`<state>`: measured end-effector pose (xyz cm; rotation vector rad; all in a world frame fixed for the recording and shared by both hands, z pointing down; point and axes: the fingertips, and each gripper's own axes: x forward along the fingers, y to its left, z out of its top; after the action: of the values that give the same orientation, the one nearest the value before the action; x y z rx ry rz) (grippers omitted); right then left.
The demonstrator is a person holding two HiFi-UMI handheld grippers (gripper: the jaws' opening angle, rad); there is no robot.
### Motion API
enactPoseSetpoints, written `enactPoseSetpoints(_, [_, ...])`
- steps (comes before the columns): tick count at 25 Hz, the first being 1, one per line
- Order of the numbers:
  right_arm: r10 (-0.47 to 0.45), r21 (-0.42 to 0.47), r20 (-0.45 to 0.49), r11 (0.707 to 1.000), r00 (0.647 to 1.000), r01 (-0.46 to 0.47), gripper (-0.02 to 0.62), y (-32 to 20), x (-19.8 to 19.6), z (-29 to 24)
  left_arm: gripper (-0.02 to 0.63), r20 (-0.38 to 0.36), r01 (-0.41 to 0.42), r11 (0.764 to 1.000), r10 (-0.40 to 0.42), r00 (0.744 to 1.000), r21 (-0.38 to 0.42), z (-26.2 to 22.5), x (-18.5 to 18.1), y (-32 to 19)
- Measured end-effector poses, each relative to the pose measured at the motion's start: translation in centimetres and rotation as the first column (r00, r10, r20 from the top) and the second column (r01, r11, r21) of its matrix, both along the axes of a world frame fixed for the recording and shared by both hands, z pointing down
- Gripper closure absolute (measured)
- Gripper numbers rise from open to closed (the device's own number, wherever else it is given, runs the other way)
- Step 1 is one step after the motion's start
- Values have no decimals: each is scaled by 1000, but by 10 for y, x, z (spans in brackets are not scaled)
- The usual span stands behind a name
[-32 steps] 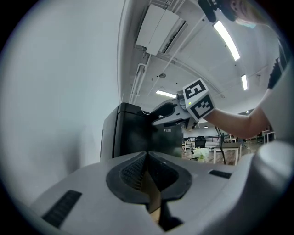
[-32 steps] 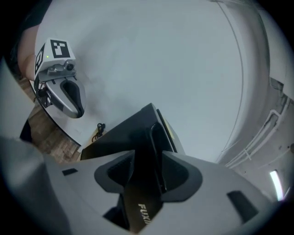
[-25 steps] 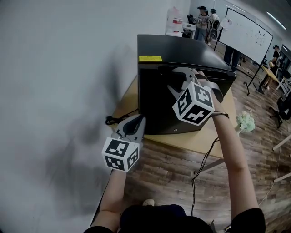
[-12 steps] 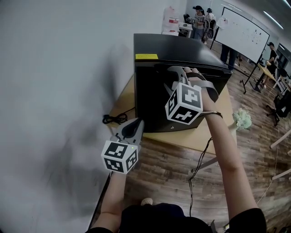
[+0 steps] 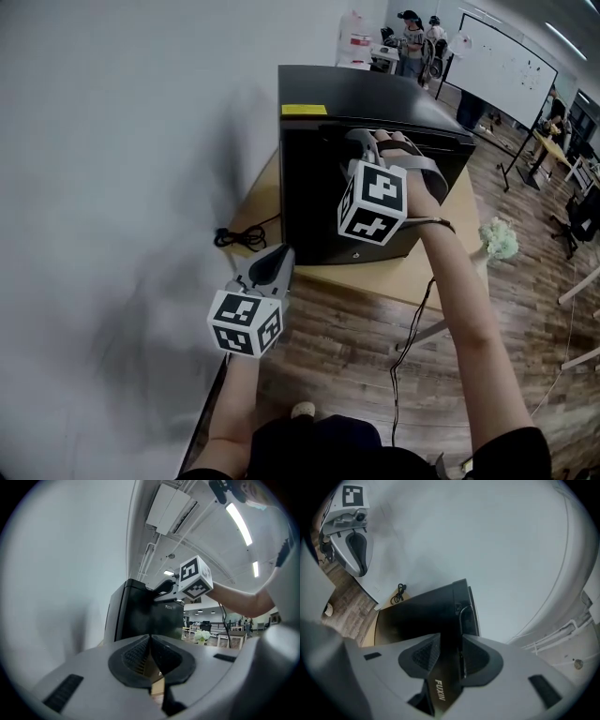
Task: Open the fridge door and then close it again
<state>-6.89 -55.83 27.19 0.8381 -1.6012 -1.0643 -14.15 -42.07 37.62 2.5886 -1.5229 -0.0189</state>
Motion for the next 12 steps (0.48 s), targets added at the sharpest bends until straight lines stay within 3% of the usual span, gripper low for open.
enactPoseSetpoints(5, [-2, -1, -10, 1000, 1000, 2, 472, 5, 0, 0, 595, -7, 11, 1000, -11, 1000, -3, 0, -5, 9])
enactPoseSetpoints(12, [-49, -13, -16, 999, 999, 49, 469, 57, 8, -3, 595, -20, 31, 1000, -31, 999, 0, -5, -12, 27])
